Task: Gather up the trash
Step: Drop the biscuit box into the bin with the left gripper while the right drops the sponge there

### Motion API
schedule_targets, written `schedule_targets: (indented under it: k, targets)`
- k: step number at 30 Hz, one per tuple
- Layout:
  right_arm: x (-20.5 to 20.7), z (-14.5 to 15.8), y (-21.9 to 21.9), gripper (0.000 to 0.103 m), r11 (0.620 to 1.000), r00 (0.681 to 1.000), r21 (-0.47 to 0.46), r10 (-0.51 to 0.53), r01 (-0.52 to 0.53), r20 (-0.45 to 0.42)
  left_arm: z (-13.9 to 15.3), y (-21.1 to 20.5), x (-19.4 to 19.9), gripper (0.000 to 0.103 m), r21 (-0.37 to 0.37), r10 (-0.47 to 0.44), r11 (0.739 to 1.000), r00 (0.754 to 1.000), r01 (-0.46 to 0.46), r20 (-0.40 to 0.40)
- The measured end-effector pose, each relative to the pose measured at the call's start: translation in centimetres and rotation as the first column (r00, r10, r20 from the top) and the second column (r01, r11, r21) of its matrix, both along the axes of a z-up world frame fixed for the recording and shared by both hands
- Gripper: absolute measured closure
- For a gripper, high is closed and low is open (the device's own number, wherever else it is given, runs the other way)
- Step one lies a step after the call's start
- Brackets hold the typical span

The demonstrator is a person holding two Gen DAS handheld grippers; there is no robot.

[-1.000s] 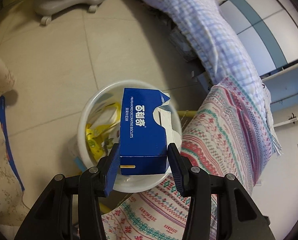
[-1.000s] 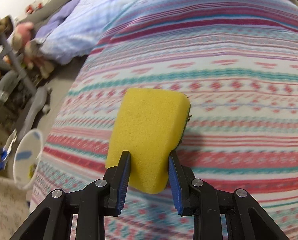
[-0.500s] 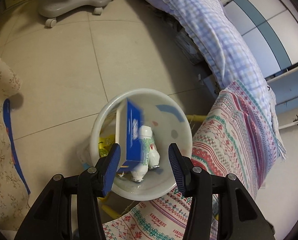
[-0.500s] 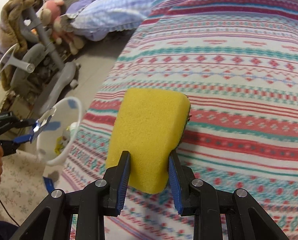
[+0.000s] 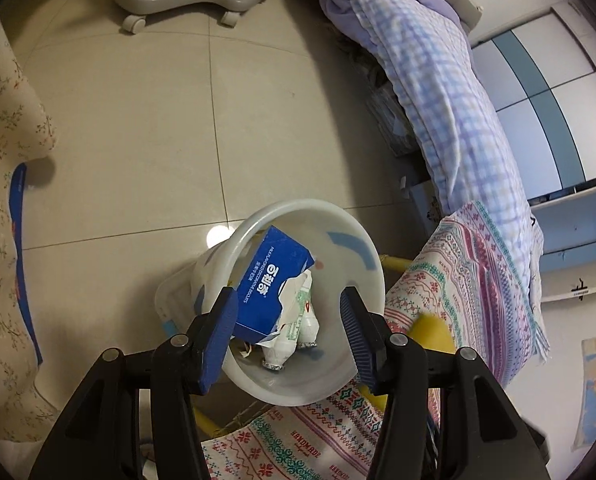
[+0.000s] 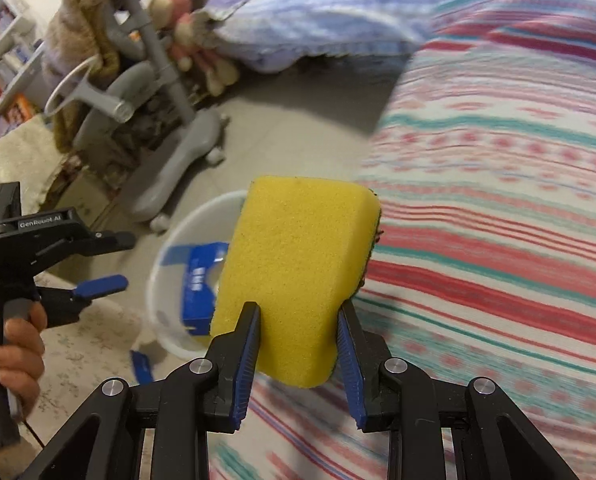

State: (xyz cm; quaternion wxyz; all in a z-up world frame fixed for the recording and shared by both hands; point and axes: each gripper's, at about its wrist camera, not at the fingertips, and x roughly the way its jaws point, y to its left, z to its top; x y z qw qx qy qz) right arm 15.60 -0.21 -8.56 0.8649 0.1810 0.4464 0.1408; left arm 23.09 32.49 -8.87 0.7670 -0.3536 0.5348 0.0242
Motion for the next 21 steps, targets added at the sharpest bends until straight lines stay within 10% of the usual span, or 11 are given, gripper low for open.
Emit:
schedule_targets:
  k: [10,21]
  targets:
    - [6.7,-2.0,8.5,0.057,0.991,0.995,-0.103,0.086,-0.090,-0.042,1.2,-1.2,-0.4,0.047,0.027,-0.024,0.999,0.999,0.023,0.028]
    - [3.0,-3.0,3.8,0.057,0.996,0.997,-0.076,0.039,-0.044,-0.072,5.4,-6.4,-4.7,0.047,0.260,-0.169,0.955,0.982,0.143,0.081]
